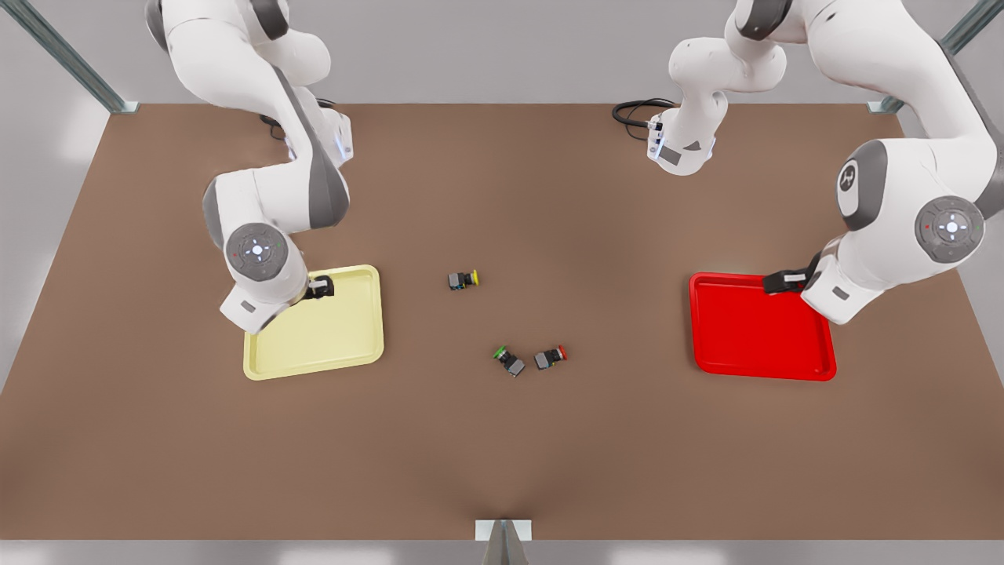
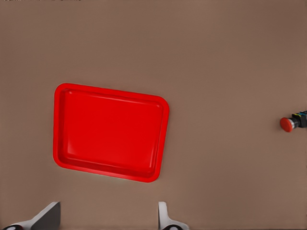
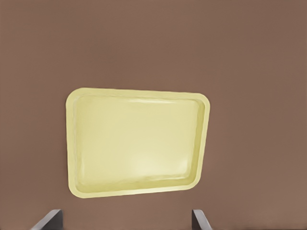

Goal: Place the switches on the corresponding trays according to their colors

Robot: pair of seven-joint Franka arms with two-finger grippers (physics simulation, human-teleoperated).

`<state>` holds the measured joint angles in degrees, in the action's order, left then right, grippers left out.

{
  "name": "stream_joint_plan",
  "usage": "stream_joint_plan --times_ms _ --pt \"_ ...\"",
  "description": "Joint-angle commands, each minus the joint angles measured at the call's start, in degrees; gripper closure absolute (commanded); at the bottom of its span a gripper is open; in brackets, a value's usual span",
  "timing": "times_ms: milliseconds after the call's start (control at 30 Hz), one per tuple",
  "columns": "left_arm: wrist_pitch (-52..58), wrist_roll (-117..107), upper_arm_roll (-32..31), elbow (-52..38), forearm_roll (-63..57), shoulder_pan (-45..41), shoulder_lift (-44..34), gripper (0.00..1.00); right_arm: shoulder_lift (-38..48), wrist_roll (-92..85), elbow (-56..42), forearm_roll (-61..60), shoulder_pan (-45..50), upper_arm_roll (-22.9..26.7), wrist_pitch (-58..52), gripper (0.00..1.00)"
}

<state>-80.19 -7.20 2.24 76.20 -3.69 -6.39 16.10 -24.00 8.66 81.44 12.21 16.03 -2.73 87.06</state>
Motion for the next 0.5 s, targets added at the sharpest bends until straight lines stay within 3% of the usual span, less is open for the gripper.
stream_joint_plan --times_ms 0,100,300,467 --pt "0.03 -0.09 -0.22 0.00 -0.53 -0.03 -0.01 0.00 -0.77 0.04 -0.05 0.01 -0.12 0.00 0.04 0.00" --pt "-0.23 -0.18 -0.57 0.00 -0.97 -0.64 0.43 0.00 4.67 -1.01 -1.99 -0.08 -0.65 -0.35 -1.19 0.00" --pt "-0.58 -4.47 -2.33 0.09 -2.64 -8.11 3.50 0.00 4.58 -0.92 -1.55 -0.17 1.10 -0.44 -1.19 0.00" --pt "-4.80 -13.19 -8.04 0.09 -2.11 -11.19 6.23 0.00 1.86 -22.62 -1.37 -3.51 6.38 -3.69 3.02 0.00"
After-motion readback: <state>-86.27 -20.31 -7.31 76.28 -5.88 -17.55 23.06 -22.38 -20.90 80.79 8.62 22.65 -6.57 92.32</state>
